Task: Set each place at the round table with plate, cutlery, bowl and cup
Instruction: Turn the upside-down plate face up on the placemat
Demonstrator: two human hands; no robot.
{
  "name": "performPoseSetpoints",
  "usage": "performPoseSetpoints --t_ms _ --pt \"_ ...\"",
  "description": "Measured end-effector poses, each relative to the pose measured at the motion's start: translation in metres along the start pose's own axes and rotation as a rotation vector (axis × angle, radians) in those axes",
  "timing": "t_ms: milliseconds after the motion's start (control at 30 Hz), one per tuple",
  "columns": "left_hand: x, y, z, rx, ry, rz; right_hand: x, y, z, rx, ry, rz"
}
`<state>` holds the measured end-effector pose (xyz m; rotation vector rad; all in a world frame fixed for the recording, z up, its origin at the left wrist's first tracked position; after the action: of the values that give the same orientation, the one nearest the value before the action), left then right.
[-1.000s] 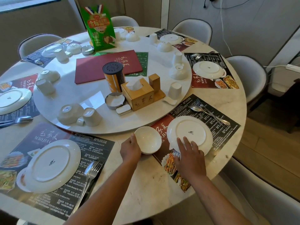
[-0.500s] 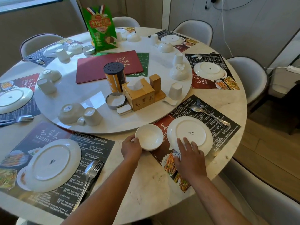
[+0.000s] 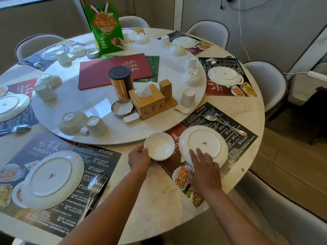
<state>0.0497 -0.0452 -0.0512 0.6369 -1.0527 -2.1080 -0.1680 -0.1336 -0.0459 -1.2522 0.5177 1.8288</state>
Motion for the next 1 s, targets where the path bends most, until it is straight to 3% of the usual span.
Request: performPoseSetpoints --t_ms 333,467,567,767,900,1000 --pt "-0.002 -0.006 0.019 -0.049 0.073 0.068 -0.005 0.0 0.001 -0.01 -0.014 -0.024" --pt "0.015 -0.029 0.053 -0.176 0.011 -0.056 -0.015 0.015 -0.001 -0.023 0.094 -0.283" --pt "0.044 -0.037 0.073 -0.072 -0.18 -0.304 -0.021 0.037 -0.004 0.078 0.211 -0.39" --pt "0.105 -0.009 0.083 0.516 -0.416 -0.985 -0.025 0.069 -0.014 0.336 0.149 -0.603" --pt "0.128 -0.004 0.062 0.523 -0.49 -1.361 -0.035 0.084 -0.027 0.49 0.071 -0.85" --pt "0.133 -0.004 0.05 0.438 -0.514 -1.432 -0.04 0.097 -0.035 0.608 0.027 -1.078"
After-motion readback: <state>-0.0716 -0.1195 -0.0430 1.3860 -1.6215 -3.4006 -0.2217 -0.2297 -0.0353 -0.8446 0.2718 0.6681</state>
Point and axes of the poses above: each hand's wrist, its own z-axis away from the middle knuckle, its own x-axis out of the palm, y = z × x, the point moved 3 cm from there along -z, towards the middle knuckle, and after that the axes turned 15 degrees about -y, right-handed, at the moved point
